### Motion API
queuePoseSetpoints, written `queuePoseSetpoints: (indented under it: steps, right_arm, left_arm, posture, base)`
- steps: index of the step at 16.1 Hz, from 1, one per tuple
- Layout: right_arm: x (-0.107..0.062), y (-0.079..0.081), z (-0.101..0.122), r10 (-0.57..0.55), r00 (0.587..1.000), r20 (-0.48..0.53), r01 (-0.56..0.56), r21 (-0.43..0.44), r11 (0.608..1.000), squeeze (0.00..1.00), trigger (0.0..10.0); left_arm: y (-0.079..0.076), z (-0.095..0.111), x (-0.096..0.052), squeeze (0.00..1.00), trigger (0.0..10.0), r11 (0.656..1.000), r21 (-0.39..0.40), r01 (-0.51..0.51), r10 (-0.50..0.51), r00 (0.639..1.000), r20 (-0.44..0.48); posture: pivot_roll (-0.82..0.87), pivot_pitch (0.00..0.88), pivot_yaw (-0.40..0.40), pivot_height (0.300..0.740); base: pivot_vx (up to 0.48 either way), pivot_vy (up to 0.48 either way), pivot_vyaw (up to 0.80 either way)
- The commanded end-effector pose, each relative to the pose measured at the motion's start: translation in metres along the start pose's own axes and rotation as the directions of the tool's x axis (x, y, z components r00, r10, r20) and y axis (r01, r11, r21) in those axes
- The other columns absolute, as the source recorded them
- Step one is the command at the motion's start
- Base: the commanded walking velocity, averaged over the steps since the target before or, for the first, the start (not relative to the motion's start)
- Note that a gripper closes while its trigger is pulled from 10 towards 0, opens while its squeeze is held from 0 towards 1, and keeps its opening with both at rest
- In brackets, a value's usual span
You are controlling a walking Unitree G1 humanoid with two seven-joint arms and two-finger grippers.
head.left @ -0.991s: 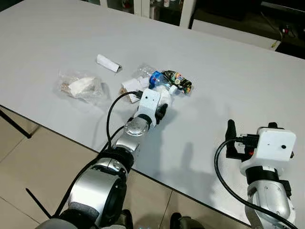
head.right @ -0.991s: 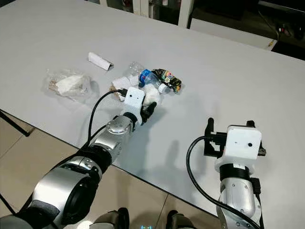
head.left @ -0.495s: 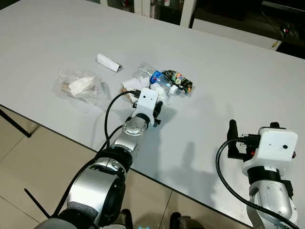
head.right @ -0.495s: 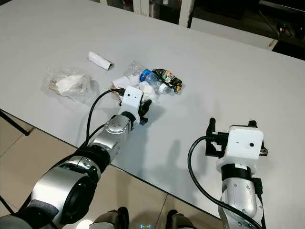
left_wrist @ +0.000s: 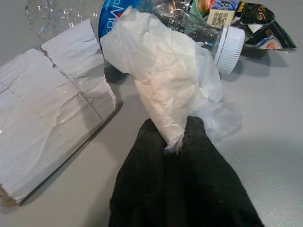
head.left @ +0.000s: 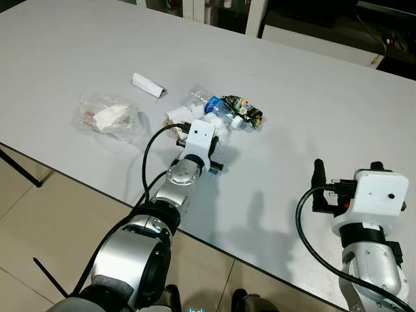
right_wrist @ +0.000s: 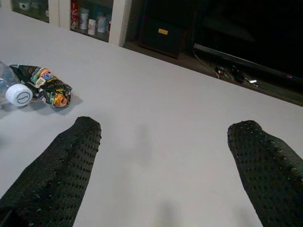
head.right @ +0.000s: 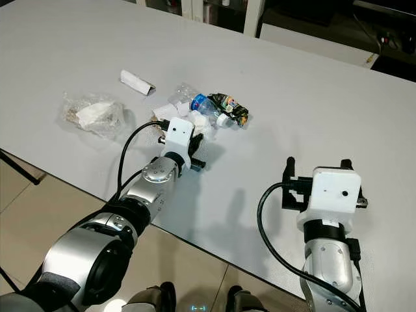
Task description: Picking trash to rubbish bin
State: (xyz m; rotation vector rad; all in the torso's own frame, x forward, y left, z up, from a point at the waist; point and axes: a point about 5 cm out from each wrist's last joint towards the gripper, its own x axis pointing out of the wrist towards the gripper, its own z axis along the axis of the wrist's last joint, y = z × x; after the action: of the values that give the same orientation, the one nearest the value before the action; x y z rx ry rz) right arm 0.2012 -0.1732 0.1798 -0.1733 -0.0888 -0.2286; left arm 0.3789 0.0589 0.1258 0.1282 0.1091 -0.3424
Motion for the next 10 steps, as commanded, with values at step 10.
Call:
queuePoseSetpoints:
  steps: [10]
  right_arm:
    - [0.007,-0.001,-0.002,0.007,1.0,0.005,-0.007,0.0,1.0,0.0,10.0]
  left_arm:
    - [0.016,0.02,-0.003,0.0,0.0,0.998,-0.005,-0.069,0.069,0.983,0.171]
  posture:
    - [-0.07,0.147,-0.031,0.74]
  base:
    - [0.0,0.0,0.0]
